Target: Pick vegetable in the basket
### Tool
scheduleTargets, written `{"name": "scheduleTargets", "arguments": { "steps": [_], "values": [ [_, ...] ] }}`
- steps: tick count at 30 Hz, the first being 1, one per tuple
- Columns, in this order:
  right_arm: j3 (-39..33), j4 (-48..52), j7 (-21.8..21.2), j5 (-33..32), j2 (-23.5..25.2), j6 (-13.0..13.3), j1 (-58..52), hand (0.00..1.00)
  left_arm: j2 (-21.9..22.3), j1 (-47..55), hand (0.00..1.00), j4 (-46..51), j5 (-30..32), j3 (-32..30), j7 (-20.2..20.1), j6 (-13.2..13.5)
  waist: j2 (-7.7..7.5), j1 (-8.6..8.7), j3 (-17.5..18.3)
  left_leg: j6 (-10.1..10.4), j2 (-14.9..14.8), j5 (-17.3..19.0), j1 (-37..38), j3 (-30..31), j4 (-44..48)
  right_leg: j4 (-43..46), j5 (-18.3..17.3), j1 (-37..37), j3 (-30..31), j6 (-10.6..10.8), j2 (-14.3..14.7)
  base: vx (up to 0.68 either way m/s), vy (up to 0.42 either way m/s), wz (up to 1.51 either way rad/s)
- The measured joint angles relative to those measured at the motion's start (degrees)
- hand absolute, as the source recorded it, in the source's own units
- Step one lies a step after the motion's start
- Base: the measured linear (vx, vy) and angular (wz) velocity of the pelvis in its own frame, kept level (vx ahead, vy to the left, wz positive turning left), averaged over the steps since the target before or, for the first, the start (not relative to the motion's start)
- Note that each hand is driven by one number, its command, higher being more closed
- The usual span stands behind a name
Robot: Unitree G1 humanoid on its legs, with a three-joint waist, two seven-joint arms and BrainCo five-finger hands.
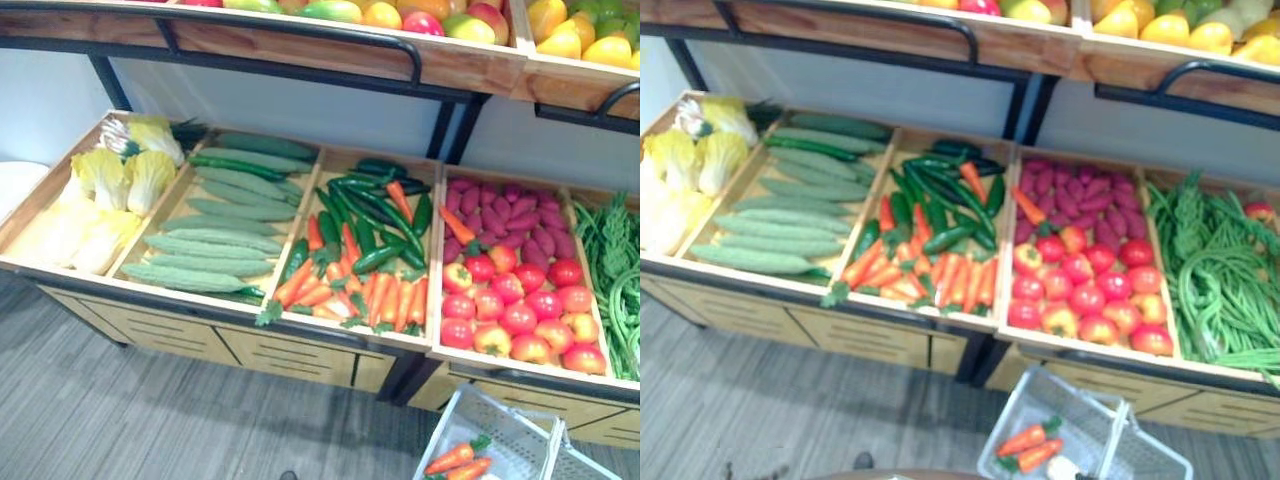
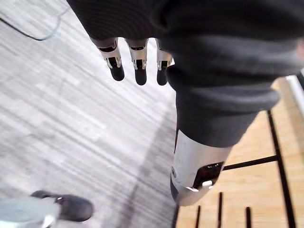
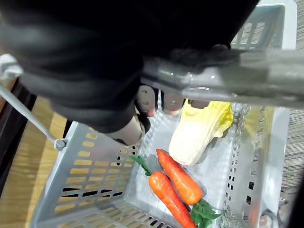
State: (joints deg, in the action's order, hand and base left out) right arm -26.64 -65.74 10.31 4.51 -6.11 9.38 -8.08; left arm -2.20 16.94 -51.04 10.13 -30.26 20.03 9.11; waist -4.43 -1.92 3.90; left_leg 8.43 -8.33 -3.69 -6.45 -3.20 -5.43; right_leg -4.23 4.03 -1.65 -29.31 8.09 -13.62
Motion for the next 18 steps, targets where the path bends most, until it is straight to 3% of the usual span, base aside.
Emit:
{"name": "scheduleTargets", "arguments": {
  "steps": [5,11,18],
  "values": [
    [0.0,-0.4,0.6,0.1,-0.3,-0.2,0.4,1.0,-0.2,-1.9,0.0,-4.0,-0.1,0.3,-1.3,-0.7,0.71,0.21,-0.2,0.0,0.2,0.0,0.1,0.3,0.0,0.0,0.0,0.3,-0.2,0.0,-0.1,0.02,-0.013,0.03],
    [1.7,-0.5,0.6,0.1,-0.8,-0.6,0.8,1.0,-0.6,-3.7,0.0,-8.6,-0.5,5.3,-6.0,-0.9,1.2,0.64,-0.3,0.4,0.3,0.3,0.7,0.6,0.0,0.2,-0.5,1.0,-0.5,0.6,-0.3,0.01,-0.008,0.03],
    [3.0,-0.7,0.5,0.3,-0.9,-0.6,2.0,1.0,-1.8,-3.7,0.0,-10.3,-1.0,9.3,-7.4,-0.9,0.91,1.63,-0.6,0.4,0.2,0.6,1.7,-0.4,0.0,0.2,-0.5,1.2,0.5,0.6,-0.3,0.02,-0.009,-0.07]
  ]
}}
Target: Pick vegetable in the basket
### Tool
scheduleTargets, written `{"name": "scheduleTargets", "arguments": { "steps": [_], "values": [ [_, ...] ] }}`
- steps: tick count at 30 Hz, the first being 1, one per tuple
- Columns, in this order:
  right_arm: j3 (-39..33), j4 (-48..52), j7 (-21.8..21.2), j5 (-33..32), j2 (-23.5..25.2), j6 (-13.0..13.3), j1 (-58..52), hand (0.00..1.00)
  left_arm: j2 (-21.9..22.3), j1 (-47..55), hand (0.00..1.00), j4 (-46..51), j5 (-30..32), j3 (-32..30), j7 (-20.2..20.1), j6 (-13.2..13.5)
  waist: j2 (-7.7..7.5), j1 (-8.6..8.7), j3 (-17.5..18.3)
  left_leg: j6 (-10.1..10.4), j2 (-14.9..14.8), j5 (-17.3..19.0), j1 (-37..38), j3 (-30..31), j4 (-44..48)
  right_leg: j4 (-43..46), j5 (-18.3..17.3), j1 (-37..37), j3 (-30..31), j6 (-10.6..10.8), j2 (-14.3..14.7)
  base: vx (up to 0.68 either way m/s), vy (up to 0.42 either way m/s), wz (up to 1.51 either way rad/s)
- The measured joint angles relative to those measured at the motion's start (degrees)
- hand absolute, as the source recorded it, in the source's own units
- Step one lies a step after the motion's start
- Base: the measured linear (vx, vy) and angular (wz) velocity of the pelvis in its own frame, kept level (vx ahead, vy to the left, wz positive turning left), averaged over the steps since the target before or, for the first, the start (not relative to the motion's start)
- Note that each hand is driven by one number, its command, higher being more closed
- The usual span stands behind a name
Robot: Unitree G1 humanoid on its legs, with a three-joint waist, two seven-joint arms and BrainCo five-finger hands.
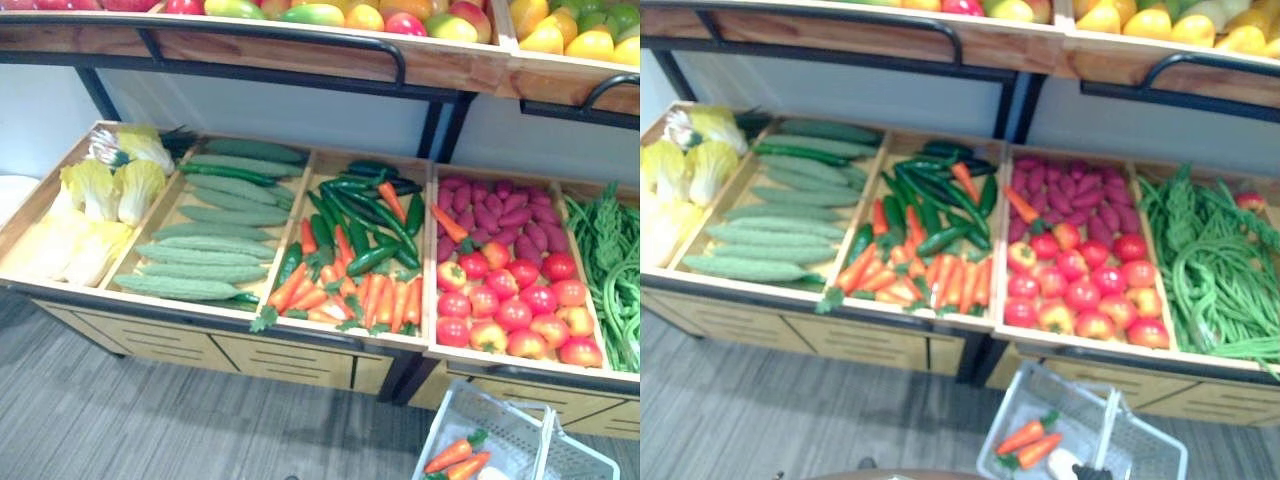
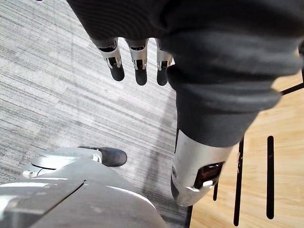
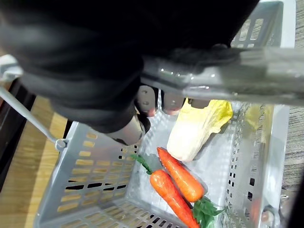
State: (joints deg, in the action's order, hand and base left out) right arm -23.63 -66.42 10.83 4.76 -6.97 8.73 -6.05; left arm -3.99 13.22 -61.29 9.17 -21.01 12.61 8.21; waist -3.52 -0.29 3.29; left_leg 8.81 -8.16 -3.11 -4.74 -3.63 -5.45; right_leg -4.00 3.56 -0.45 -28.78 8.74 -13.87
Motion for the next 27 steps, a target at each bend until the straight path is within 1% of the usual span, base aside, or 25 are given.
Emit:
{"name": "scheduleTargets", "arguments": {
  "steps": [2,3,4,5,6,7,8,9,11,12,13,14,15,16,17,18,19,20,21,22,23,24,25,26,27],
  "values": [
    [0.0,0.0,0.0,0.0,0.0,0.0,0.2,1.0,-0.1,0.0,0.0,-0.3,-0.1,0.6,-0.2,0.0,-0.14,-0.01,-0.5,-0.1,-0.1,0.5,1.1,-1.1,0.2,0.1,0.0,0.3,1.1,0.0,0.0,0.03,-0.01,-0.24],
    [0.0,0.0,-0.1,0.0,0.1,0.0,0.5,1.0,-0.4,-0.4,0.0,-0.2,-0.1,0.9,-0.3,0.1,-0.41,0.0,-1.7,-0.2,-0.1,3.0,0.1,-1.5,4.5,0.7,-0.2,0.8,1.7,-0.1,-0.4,0.0,0.009,-0.33],
    [0.0,0.0,-0.1,0.0,0.0,0.0,1.4,1.0,-0.4,-0.6,0.0,-0.2,-0.9,1.4,-0.4,0.1,-0.16,-0.07,-3.2,-0.4,-0.8,7.4,-2.3,-1.8,12.7,2.6,-1.0,0.7,2.9,0.1,-0.6,-0.01,0.019,-0.33],
    [0.0,0.1,-0.1,0.0,-0.2,0.0,1.5,1.0,-0.3,-0.7,0.0,-0.2,-1.9,1.5,-0.4,0.3,-0.01,0.01,-4.0,-0.5,-1.4,9.7,-3.4,-1.8,16.7,3.8,-1.5,0.7,3.5,0.4,-0.6,-0.02,0.055,-0.37],
    [-0.2,0.1,-0.1,-0.2,-1.0,0.1,1.5,1.0,0.0,-0.9,0.0,-0.2,-2.3,2.0,-0.4,0.4,1.09,0.06,-5.1,-0.7,-2.6,13.6,-5.0,-1.7,23.3,6.8,-2.6,0.4,4.3,1.0,-0.5,-0.03,0.107,-0.32],
    [-0.7,0.1,-0.1,-0.4,-1.7,0.0,1.4,1.0,0.0,-1.0,0.0,-0.2,-2.6,3.1,-0.4,0.5,2.0,0.1,-5.5,-0.9,-3.4,16.5,-6.0,-2.0,27.9,9.7,-3.7,-0.3,5.4,1.0,-0.7,-0.04,0.132,-0.36],
    [-0.8,0.2,-0.1,-0.4,-1.7,0.0,1.4,1.0,-0.2,-1.1,0.0,-0.2,-2.9,3.7,-0.5,0.6,2.22,0.09,-5.6,-1.0,-3.7,17.6,-6.3,-2.4,29.7,10.9,-3.9,-0.9,6.6,1.1,-0.8,-0.04,0.162,-0.55],
    [-0.8,0.4,-0.1,-0.4,-1.4,0.3,1.5,1.0,-0.7,-1.2,0.0,-0.2,-3.4,5.0,-0.4,0.6,1.96,0.12,-5.5,-1.5,-3.9,19.0,-6.9,-4.1,31.6,12.4,-3.8,-2.8,8.9,1.1,-1.3,-0.05,0.165,-0.82],
    [-0.7,0.8,-0.1,-0.4,-1.0,0.9,2.1,1.0,-1.5,-1.7,0.0,-0.3,-3.4,6.2,-0.3,0.6,1.63,-0.11,-5.7,-2.6,-4.7,20.4,-7.2,-7.8,33.0,14.9,-1.3,-6.8,13.3,-0.3,-1.6,-0.08,0.163,-1.03],
    [-0.6,1.3,-0.1,-0.5,-1.0,1.2,2.5,1.0,-2.2,-2.0,0.0,-0.4,-3.3,7.4,-0.2,0.6,1.59,0.08,-5.9,-3.3,-5.1,20.5,-7.1,-10.4,32.6,15.2,2.6,-9.4,15.1,-2.0,-1.4,-0.17,0.201,-1.13],
    [-0.5,1.6,-0.1,-1.1,-1.0,1.5,2.6,1.0,-2.6,-2.7,0.0,-0.5,-3.2,8.3,-0.4,0.7,2.71,0.29,-6.1,-5.0,-5.5,19.5,-6.5,-13.4,30.8,12.2,8.8,-10.5,15.3,-2.1,-1.0,-0.22,0.245,-1.2],
    [-0.2,2.0,0.0,-1.3,-1.2,1.5,2.8,1.0,-2.5,-3.1,0.0,-0.9,-3.1,9.1,-0.4,0.8,2.99,0.17,-6.6,-6.3,-6.0,18.2,-5.6,-16.5,28.7,11.7,10.8,-10.8,14.1,-3.3,-0.8,-0.18,0.179,-0.84],
    [-0.2,2.6,0.0,-1.4,-1.1,1.6,3.1,1.0,-2.5,-3.4,0.0,-0.8,-3.0,9.4,-0.4,1.1,3.05,0.54,-7.2,-6.7,-6.0,17.6,-5.2,-17.2,27.9,17.3,7.6,-11.9,12.1,-4.8,-1.7,-0.17,0.162,-0.66],
    [-0.8,2.9,0.4,-2.8,-1.3,1.5,3.5,1.0,-2.5,-3.6,0.0,-0.2,-2.3,9.9,-0.5,1.3,2.34,1.4,-7.9,-7.4,-5.0,15.9,-2.9,-19.6,25.0,31.2,0.1,-13.4,6.8,-7.2,-3.8,-0.11,0.154,-0.57],
    [-0.7,2.5,0.4,-3.0,-1.4,1.3,3.6,1.0,-2.7,-3.4,0.0,-0.2,-1.8,10.4,-0.5,1.2,1.93,1.65,-8.0,-7.7,-4.8,15.0,-1.2,-21.4,23.0,39.1,-3.3,-12.8,3.2,-9.7,-5.1,-0.12,0.172,-0.84],
    [-0.6,2.3,0.4,-3.0,-1.1,1.3,3.3,1.0,-2.8,-3.1,0.0,-0.2,-1.6,10.7,-0.6,1.2,1.65,1.36,-7.9,-7.8,-4.8,13.9,0.8,-24.2,21.1,44.5,-5.2,-10.7,-0.9,-10.9,-5.4,-0.06,0.1,-0.82],
    [-0.5,2.2,0.4,-3.0,-0.6,1.3,3.3,1.0,-2.8,-2.9,0.0,-0.2,-1.6,10.8,-0.7,1.2,1.47,1.32,-7.9,-7.8,-4.6,13.6,1.5,-25.7,20.3,45.7,-5.6,-9.4,-2.8,-11.5,-5.6,-0.09,0.039,-1.19],
    [-0.5,2.2,0.4,-2.8,0.2,1.4,3.7,1.0,-2.9,-2.8,0.0,-0.1,-1.6,10.4,-0.9,1.2,0.33,1.1,-7.8,-7.8,-3.4,13.1,2.7,-29.3,19.8,43.6,-6.7,-8.7,-6.4,-11.1,-6.4,-0.1,0.036,-1.51],
    [-0.4,2.1,0.2,-2.5,0.2,1.3,4.1,1.0,-2.5,-3.8,0.0,-0.4,-1.6,9.3,-1.5,1.0,0.3,0.36,-8.1,-7.8,-2.7,13.6,2.8,-30.8,18.2,38.0,-6.6,-8.7,-8.4,-11.6,-4.0,-0.12,0.035,-1.66],
    [-0.5,2.0,0.0,-2.4,-0.1,1.3,4.3,1.0,-2.0,-4.0,0.0,-0.4,-1.6,9.4,-1.8,1.0,1.48,-0.23,-8.1,-8.0,-1.7,13.8,2.5,-30.4,15.8,31.9,-6.0,-7.9,-7.8,-11.5,-1.5,-0.2,0.064,-1.9],
    [-1.3,1.3,0.0,-2.4,-0.9,1.0,5.3,1.0,-0.5,-3.3,0.0,-0.2,-1.7,9.2,-1.9,1.4,3.51,-1.45,-7.1,-9.5,-1.6,10.9,2.2,-32.1,11.3,32.6,-9.2,-7.2,-8.3,-11.7,-0.1,-0.21,0.033,-1.63],
    [-1.5,0.4,0.0,-2.5,-0.5,0.5,5.6,1.0,-1.1,-4.3,0.0,-0.1,-1.8,9.0,-1.9,1.3,2.04,-0.7,-7.5,-9.5,-0.1,9.8,2.2,-35.8,11.2,41.4,-12.6,-6.2,-9.9,-10.4,-3.7,-0.17,-0.016,-1.57],
    [-1.8,-0.5,0.1,-2.5,-0.5,0.2,5.9,1.0,-1.7,-4.7,0.0,-0.4,-1.8,9.2,-1.9,1.1,1.54,-0.81,-7.7,-9.7,0.4,9.7,2.2,-37.6,11.5,40.4,-12.7,-4.3,-10.0,-9.5,-4.6,-0.06,-0.088,-1.48],
    [-1.9,-1.8,-0.1,-2.6,0.2,-0.8,7.3,1.0,-2.4,-4.6,0.0,-0.4,-1.9,9.1,-1.8,1.0,-0.26,-1.32,-7.8,-9.7,0.2,9.7,1.8,-41.7,12.6,32.6,-14.0,-2.0,-10.3,-5.4,-3.8,-0.06,-0.162,-1.66],
    [-1.6,-1.5,-0.2,-2.6,0.8,-1.0,7.6,1.0,-2.2,-4.7,0.0,-0.7,-2.1,9.0,-1.8,1.0,0.09,-1.55,-7.8,-9.6,-0.6,9.6,1.8,-45.1,12.8,26.7,-13.9,-1.1,-11.4,-5.1,-1.2,-0.1,-0.183,-2.04]
  ]
}}
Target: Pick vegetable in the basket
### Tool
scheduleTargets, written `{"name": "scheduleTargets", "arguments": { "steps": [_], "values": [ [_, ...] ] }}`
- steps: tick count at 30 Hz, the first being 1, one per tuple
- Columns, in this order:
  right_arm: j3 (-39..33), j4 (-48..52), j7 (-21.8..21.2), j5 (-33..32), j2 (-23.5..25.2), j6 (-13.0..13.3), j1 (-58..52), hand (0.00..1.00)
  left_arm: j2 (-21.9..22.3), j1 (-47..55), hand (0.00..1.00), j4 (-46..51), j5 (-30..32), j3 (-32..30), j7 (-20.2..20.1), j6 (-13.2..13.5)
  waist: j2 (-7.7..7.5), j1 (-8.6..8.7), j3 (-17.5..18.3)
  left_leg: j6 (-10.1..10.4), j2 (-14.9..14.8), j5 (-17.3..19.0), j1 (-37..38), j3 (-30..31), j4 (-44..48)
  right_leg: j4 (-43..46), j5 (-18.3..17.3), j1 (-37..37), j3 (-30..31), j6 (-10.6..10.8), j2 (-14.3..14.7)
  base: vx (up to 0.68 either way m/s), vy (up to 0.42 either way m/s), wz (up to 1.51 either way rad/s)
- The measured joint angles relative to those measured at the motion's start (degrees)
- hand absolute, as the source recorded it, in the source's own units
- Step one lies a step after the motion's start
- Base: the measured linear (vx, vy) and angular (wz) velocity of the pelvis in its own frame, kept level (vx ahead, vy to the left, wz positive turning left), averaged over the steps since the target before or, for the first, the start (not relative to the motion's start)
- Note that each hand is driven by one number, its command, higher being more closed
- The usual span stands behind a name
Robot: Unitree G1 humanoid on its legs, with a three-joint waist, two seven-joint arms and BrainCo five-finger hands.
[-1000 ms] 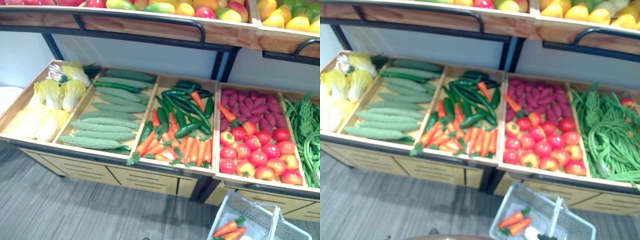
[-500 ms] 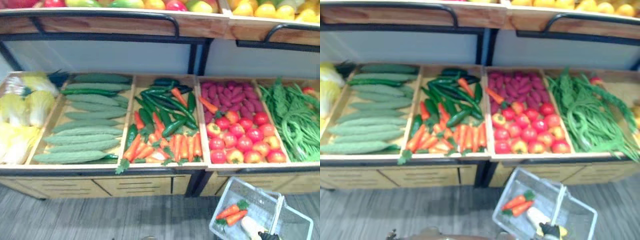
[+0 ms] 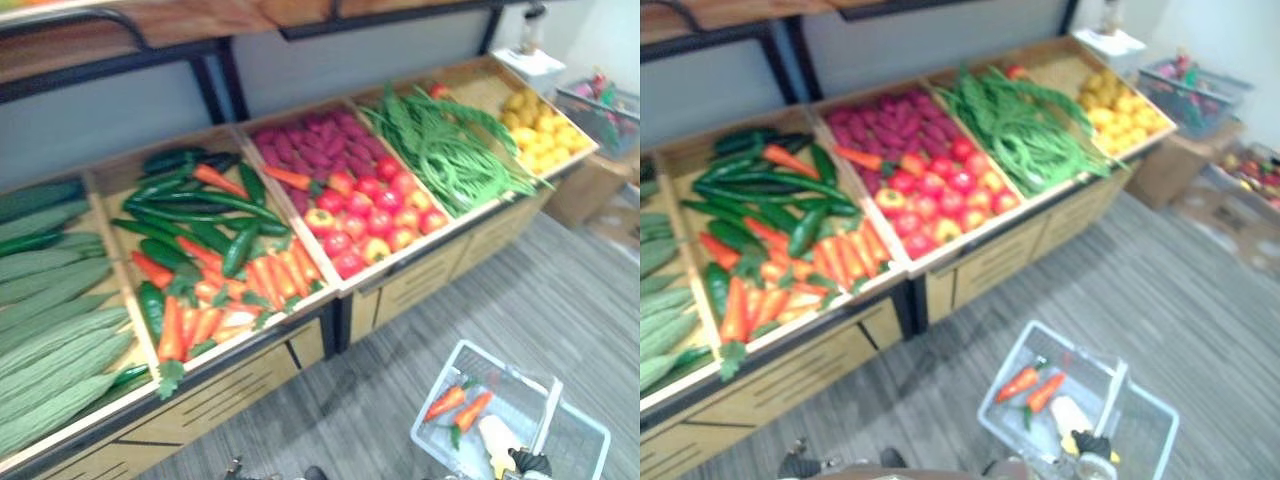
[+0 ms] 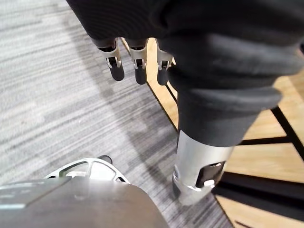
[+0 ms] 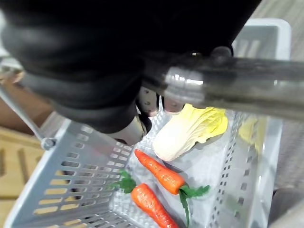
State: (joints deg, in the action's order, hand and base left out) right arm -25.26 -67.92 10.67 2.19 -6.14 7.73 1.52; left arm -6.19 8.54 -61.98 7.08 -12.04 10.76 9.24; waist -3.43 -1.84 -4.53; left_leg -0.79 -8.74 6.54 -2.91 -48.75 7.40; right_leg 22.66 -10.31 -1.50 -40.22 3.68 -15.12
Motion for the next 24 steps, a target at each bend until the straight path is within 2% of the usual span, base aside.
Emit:
{"name": "scheduleTargets", "arguments": {
  "steps": [1,3,4,5,6,7,8,9,10,11,12,14,15,16,18,20,24],
  "values": [
    [1.0,0.1,0.0,0.0,0.8,0.1,-0.5,1.0,-0.1,0.1,0.0,-0.1,-0.1,-0.1,0.0,0.0,0.04,0.08,0.1,0.1,-0.7,-0.1,0.3,-3.3,0.5,-7.1,0.4,1.2,0.2,0.6,2.3,-0.1,-0.187,-1.57],
    [0.8,0.2,0.2,-0.1,1.2,0.0,-0.7,1.0,-0.2,-1.1,0.0,-0.2,-0.2,-0.1,0.0,0.1,0.27,0.72,-0.1,0.2,-2.1,0.1,-0.1,-6.2,3.9,-14.2,0.7,2.2,2.2,1.2,4.3,-0.04,-0.242,-1.14],
    [0.9,0.2,0.3,-0.5,1.0,0.0,-1.6,1.0,0.1,-2.2,0.0,-0.6,-0.2,0.0,0.0,0.1,1.02,1.36,-0.8,0.1,-5.1,0.8,-0.4,-6.6,9.0,-16.6,1.9,3.3,3.3,1.0,5.7,-0.01,-0.229,-0.78],
    [1.0,0.2,0.3,-0.6,1.0,0.1,-2.1,1.0,0.2,-2.2,0.0,-0.6,-0.3,-0.1,0.1,0.3,1.34,1.61,-0.8,0.2,-6.9,1.2,-0.5,-6.9,12.0,-17.1,2.1,3.7,4.1,0.7,6.3,-0.09,-0.206,-0.71],
    [1.1,0.6,0.4,-1.1,0.8,0.2,-2.6,1.0,0.2,-2.2,0.0,-0.6,-1.0,-0.1,0.1,0.3,1.77,1.76,-1.1,0.3,-10.8,1.7,-0.6,-6.3,18.9,-17.8,2.4,4.7,6.1,0.3,7.4,-0.12,-0.1,-0.87],
    [2.1,0.5,0.5,-1.1,0.3,0.3,-3.4,1.0,0.3,-2.0,0.0,-0.8,-2.3,-0.2,0.2,0.2,1.89,1.66,-1.5,0.1,-14.0,1.4,-1.4,-1.2,26.1,-18.4,2.6,5.7,9.0,-0.1,8.6,-0.19,-0.137,-1.04],
    [3.0,0.5,0.4,-1.0,-0.2,0.5,-3.7,1.0,0.3,-1.6,0.0,-0.7,-2.5,-0.4,0.2,0.2,2.47,1.23,-1.7,0.3,-14.8,1.3,-2.8,3.4,29.1,-18.5,2.7,6.4,10.9,-0.5,9.2,-0.11,-0.057,-1.14],
    [3.4,0.8,0.4,-1.0,-1.2,0.6,-3.8,1.0,1.2,-1.1,0.0,-0.6,-2.5,-0.8,0.2,0.2,3.54,0.73,-1.8,1.4,-13.4,2.1,-4.4,12.4,30.4,-18.2,2.7,6.8,13.5,-0.6,9.5,-0.09,0.025,-1.44],
    [4.4,0.5,0.2,-0.9,-2.4,0.9,-3.5,1.0,2.2,-0.5,0.0,-0.3,-3.9,-0.9,0.3,0.3,4.09,0.07,-1.8,3.7,-8.2,3.9,-5.1,24.2,27.5,-17.5,2.9,5.6,17.8,-0.8,9.0,-0.06,0.125,-1.73],
    [5.6,0.4,0.1,-0.9,-2.7,1.1,-3.4,1.0,2.6,0.1,0.0,0.3,-4.7,-0.8,0.4,0.3,4.12,-0.28,-1.8,5.1,-4.1,4.8,-4.8,32.3,23.8,-17.3,3.2,4.6,20.8,-0.8,8.9,-0.08,0.182,-1.94],
    [6.2,0.6,-0.1,-0.7,-2.5,1.6,-3.4,1.0,2.7,1.0,0.0,0.4,-4.6,-0.5,0.3,0.2,4.12,-0.34,-1.8,5.8,0.2,5.2,-4.5,41.5,18.7,-17.5,3.6,3.6,24.4,-0.7,9.2,-0.06,0.192,-1.67],
    [6.1,0.5,-0.3,-0.5,-2.4,2.3,-3.1,1.0,2.6,1.2,0.0,0.5,-4.4,0.1,0.3,0.3,4.52,-0.59,-1.7,6.1,4.3,6.2,-3.6,53.8,10.6,-17.6,4.3,1.3,30.2,-0.2,10.8,0.0,0.195,-1.46],
    [6.1,0.6,-0.3,-0.5,-2.4,2.3,-3.3,1.0,2.5,1.2,0.0,0.5,-4.1,0.1,0.2,0.3,4.31,-0.61,-1.7,6.2,4.6,7.3,-2.4,55.7,9.6,-17.6,4.5,0.5,32.0,0.1,11.1,0.07,0.144,-1.18],
    [5.8,0.6,-0.3,-0.6,-1.8,2.6,-3.4,1.0,1.9,0.8,0.0,0.4,-3.4,0.4,0.1,0.4,3.74,-0.36,-1.3,5.3,5.9,7.3,-1.7,55.9,8.1,-18.7,5.9,-0.2,34.4,1.1,11.0,0.08,0.121,-0.79],
    [5.4,0.6,-0.3,-0.6,-1.1,2.7,-4.1,1.0,1.0,0.0,0.0,0.5,-3.5,0.3,0.1,0.8,2.22,-0.23,-1.5,4.4,6.8,7.2,-1.8,51.8,7.2,-21.5,8.5,-0.6,37.5,2.5,9.7,0.08,0.198,-0.84],
    [5.4,2.4,0.0,-1.1,-0.2,2.5,-4.6,1.0,0.8,-0.4,0.0,0.4,-3.4,0.1,0.2,0.7,1.3,0.16,-1.1,4.0,8.1,7.0,-1.3,49.1,6.5,-22.0,9.6,-1.3,39.4,3.1,8.3,0.06,0.215,-0.61],
    [6.4,4.7,0.4,-1.0,1.1,2.6,-5.6,1.0,1.2,-1.6,0.0,0.5,-3.4,0.1,0.2,0.9,1.17,-0.36,-1.2,3.3,8.0,7.3,1.1,43.7,4.9,-20.7,10.0,-2.4,40.7,3.4,7.8,0.03,0.104,-0.55]
  ]
}}
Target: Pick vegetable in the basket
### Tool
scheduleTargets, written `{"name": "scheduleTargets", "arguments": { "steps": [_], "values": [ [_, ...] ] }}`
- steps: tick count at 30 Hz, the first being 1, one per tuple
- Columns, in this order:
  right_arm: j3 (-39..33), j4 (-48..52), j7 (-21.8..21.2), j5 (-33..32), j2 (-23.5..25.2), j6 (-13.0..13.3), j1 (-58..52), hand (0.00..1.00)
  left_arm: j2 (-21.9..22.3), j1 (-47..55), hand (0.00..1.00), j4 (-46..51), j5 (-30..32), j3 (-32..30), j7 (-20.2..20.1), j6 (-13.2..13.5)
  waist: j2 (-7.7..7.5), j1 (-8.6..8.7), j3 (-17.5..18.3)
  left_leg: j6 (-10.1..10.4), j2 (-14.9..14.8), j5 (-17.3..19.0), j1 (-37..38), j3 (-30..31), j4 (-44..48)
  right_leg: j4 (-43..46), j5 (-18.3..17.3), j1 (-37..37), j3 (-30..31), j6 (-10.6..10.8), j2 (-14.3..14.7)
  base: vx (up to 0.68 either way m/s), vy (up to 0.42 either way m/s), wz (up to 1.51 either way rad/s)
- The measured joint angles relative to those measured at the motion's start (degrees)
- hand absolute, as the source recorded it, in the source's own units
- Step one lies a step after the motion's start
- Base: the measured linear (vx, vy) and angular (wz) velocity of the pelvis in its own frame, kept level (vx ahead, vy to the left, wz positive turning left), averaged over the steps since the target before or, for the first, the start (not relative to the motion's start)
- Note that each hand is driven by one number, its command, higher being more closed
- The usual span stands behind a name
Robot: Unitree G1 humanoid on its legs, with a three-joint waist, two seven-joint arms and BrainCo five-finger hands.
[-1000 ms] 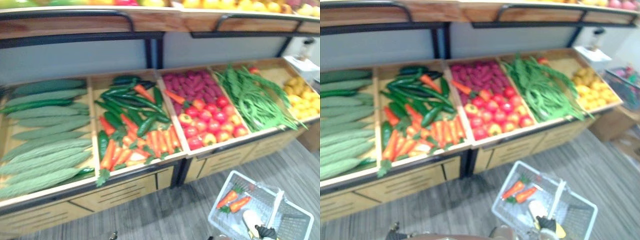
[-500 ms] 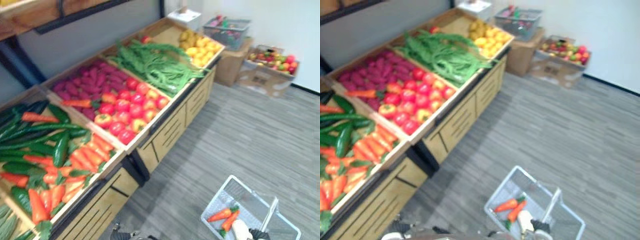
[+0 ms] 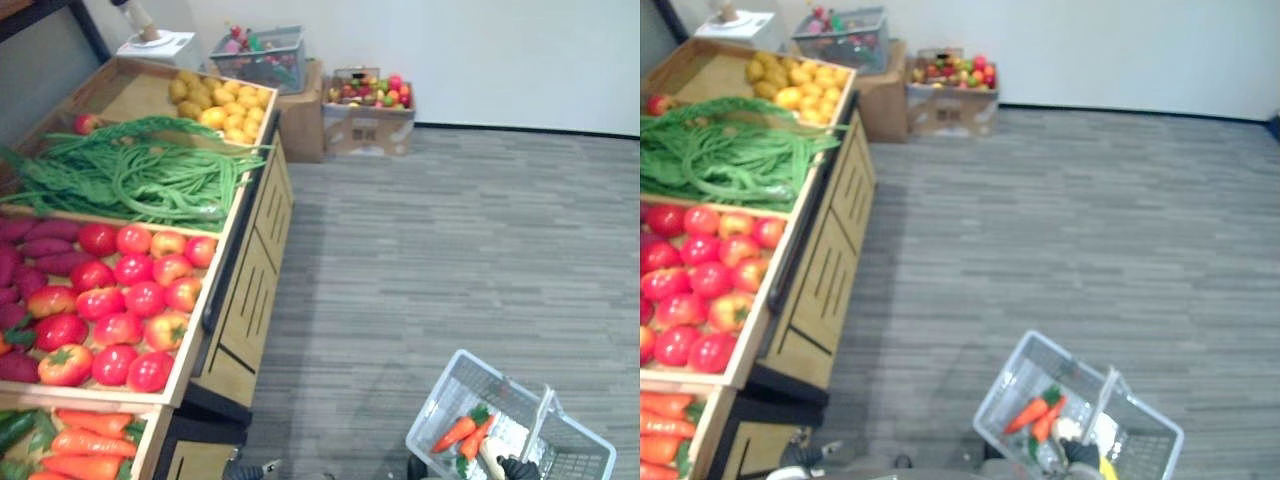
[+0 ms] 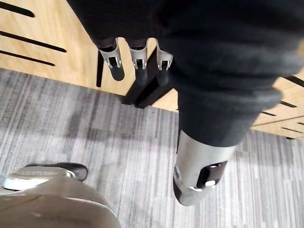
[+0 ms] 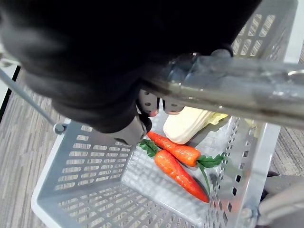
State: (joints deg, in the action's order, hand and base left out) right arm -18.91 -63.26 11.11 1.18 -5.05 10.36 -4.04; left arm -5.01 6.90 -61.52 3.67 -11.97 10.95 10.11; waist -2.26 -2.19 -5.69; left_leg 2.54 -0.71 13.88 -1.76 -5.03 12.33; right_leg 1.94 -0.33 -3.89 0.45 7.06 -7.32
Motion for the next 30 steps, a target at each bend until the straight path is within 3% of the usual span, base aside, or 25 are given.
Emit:
{"name": "scheduleTargets", "arguments": {
  "steps": [3,6,8,13,16,17,22,25,30],
  "values": [
    [1.6,1.7,-0.2,1.0,0.5,0.3,-0.2,1.0,-0.1,-0.1,0.0,0.0,1.7,-0.1,-0.1,0.6,-0.06,-0.27,-0.1,-0.2,-1.3,0.0,1.2,-2.9,-1.2,2.7,-0.2,-1.4,-6.3,-0.4,-0.1,-0.01,-0.027,-0.44],
    [1.3,2.3,-0.3,1.3,0.7,0.5,-0.4,1.0,-0.1,-0.1,0.0,0.1,1.7,-0.2,-0.4,0.7,-0.02,-0.63,-0.2,-0.2,-3.2,0.0,2.6,-5.7,-1.5,8.6,-2.6,-3.2,-14.9,-3.9,-0.4,0.0,-0.099,-0.19],
    [0.3,2.6,-0.5,1.2,1.0,0.4,-0.6,1.0,0.2,-0.1,0.0,0.1,1.5,-0.6,-0.8,1.0,0.07,-1.16,-0.2,-0.2,-4.2,0.0,3.8,-7.0,-2.0,11.5,-3.7,-4.0,-17.4,-4.7,-0.2,0.01,-0.11,-0.15],
    [-2.4,2.4,-2.2,0.2,1.6,0.4,-1.1,1.0,1.8,0.2,0.0,-0.9,-3.4,-4.3,-3.3,1.0,1.0,-1.0,0.6,0.2,-6.1,0.1,2.9,-8.3,-2.3,6.9,-3.4,-4.0,-16.0,-4.1,2.8,0.0,-0.114,-0.22],
    [-4.6,0.0,-3.0,-1.5,1.6,0.2,-1.5,1.0,2.1,0.3,0.0,-3.3,-8.1,-5.5,-4.3,0.9,1.44,-0.96,1.9,1.0,-6.7,-0.4,2.9,-8.7,-4.0,-2.1,0.8,-1.1,-15.2,-4.3,5.2,0.03,-0.069,-0.19],
    [-6.0,-1.6,-3.1,-1.8,1.7,0.0,-1.7,1.0,2.1,0.4,0.0,-4.4,-10.2,-6.2,-4.9,0.9,1.22,-1.02,2.6,1.2,-6.5,-0.6,3.0,-8.9,-4.4,-7.9,4.0,1.4,-14.7,-4.4,6.0,0.1,-0.042,-0.18],
    [-10.0,-4.7,-4.1,-5.4,1.6,-0.2,-1.4,1.0,2.2,0.3,0.0,-6.5,-12.5,-6.5,-5.3,0.9,1.76,-0.63,3.2,1.2,-6.1,-0.6,4.5,-9.3,-4.9,-8.5,4.9,1.7,-12.5,-4.7,6.3,0.05,0.008,-0.24],
    [-10.0,-5.4,-4.1,-6.9,1.5,0.0,-1.4,1.0,1.8,0.2,0.0,-7.6,-12.5,-6.4,-6.1,0.7,1.78,0.44,3.6,1.2,-5.4,-0.5,5.4,-8.7,-5.6,-8.5,4.9,2.2,-12.1,-4.5,6.0,0.02,0.03,-0.09],
    [-9.8,-7.2,-4.2,-10.6,1.1,0.3,-1.0,1.0,1.3,-0.5,0.0,-9.0,-12.6,-6.1,-6.6,0.5,1.67,0.48,3.7,1.1,-4.5,-0.5,6.1,-8.4,-6.3,-8.6,5.4,2.2,-11.0,-3.8,5.3,-0.01,0.036,-0.08]
  ]
}}
